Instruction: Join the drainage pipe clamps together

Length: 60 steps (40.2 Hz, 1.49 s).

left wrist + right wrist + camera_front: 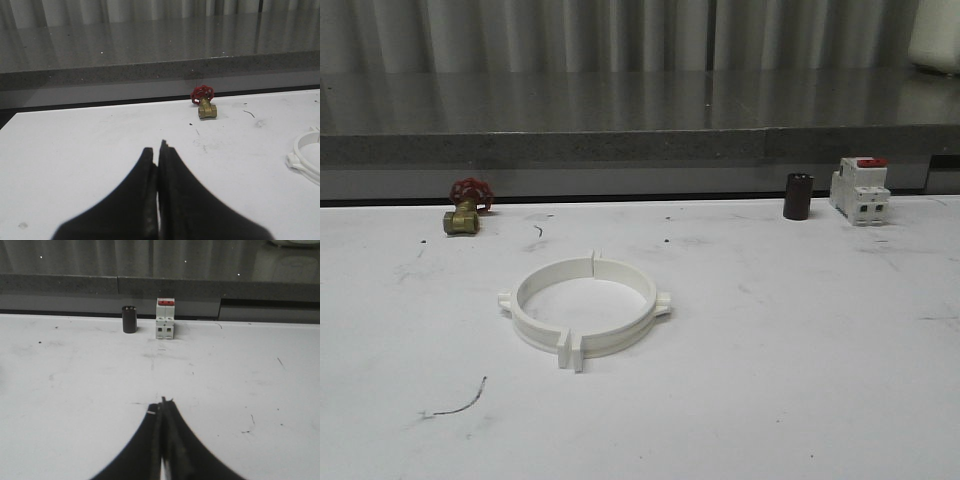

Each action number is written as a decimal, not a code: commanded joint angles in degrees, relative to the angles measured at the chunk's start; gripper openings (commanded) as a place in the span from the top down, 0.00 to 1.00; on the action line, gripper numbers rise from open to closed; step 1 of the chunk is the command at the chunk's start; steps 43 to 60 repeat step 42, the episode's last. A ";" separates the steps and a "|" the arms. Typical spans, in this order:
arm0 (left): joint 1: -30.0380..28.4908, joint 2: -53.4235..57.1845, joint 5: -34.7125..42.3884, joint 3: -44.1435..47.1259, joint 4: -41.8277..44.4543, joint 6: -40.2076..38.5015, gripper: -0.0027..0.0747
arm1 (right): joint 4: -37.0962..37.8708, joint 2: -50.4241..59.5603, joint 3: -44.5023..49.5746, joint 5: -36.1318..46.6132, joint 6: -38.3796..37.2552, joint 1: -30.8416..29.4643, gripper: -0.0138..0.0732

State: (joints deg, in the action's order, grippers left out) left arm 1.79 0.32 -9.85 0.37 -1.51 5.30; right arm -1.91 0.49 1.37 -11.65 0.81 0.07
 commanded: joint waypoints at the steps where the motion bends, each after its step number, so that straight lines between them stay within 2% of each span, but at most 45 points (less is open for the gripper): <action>1: -0.08 1.19 4.93 -0.04 -0.56 0.19 0.99 | -1.25 1.04 0.03 3.57 1.46 -0.61 0.92; 60: -0.08 1.09 4.93 -0.04 -0.56 0.19 0.99 | -1.93 1.04 0.03 3.45 1.46 -0.61 0.92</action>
